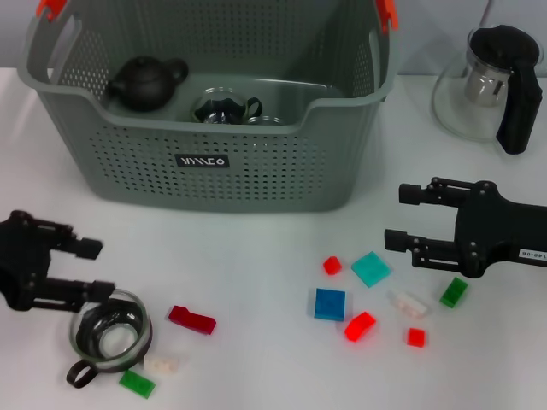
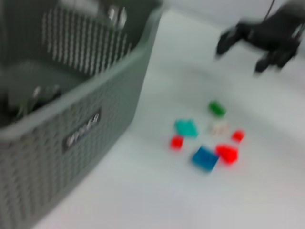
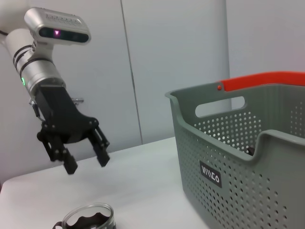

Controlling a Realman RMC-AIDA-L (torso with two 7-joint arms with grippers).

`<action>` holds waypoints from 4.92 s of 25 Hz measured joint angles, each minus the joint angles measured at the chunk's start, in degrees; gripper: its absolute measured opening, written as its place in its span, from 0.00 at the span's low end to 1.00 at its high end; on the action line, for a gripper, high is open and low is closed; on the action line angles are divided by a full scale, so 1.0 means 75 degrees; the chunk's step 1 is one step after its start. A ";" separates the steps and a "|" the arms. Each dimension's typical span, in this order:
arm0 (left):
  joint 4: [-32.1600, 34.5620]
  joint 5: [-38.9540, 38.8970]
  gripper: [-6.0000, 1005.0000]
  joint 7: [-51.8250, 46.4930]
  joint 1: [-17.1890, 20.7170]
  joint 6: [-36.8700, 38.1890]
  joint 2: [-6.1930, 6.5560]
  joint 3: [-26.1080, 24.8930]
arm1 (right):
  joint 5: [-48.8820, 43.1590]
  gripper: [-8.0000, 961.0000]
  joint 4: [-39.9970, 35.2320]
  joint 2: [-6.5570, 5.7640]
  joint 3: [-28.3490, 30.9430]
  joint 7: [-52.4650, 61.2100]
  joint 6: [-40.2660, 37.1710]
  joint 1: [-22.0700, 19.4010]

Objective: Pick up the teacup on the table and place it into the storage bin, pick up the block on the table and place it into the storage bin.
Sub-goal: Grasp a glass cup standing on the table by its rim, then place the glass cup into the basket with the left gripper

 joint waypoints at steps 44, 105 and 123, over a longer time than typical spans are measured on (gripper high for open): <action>0.0406 0.4232 0.63 -0.2314 -0.0522 -0.2600 -0.0938 0.3435 | 0.0000 0.77 0.0027 -0.0089 0.0000 0.0086 -0.0026 -0.0024; -0.1966 0.4370 0.04 -0.5122 -0.4769 -0.6506 -0.0325 0.3447 | -0.0282 0.77 0.0045 -0.0058 -0.0001 0.0112 -0.0132 -0.0094; -0.3395 0.4388 0.04 -0.5101 -0.4836 -0.7384 -0.0025 0.4570 | -0.0282 0.77 0.0048 -0.0085 0.0058 0.0208 -0.0120 -0.0031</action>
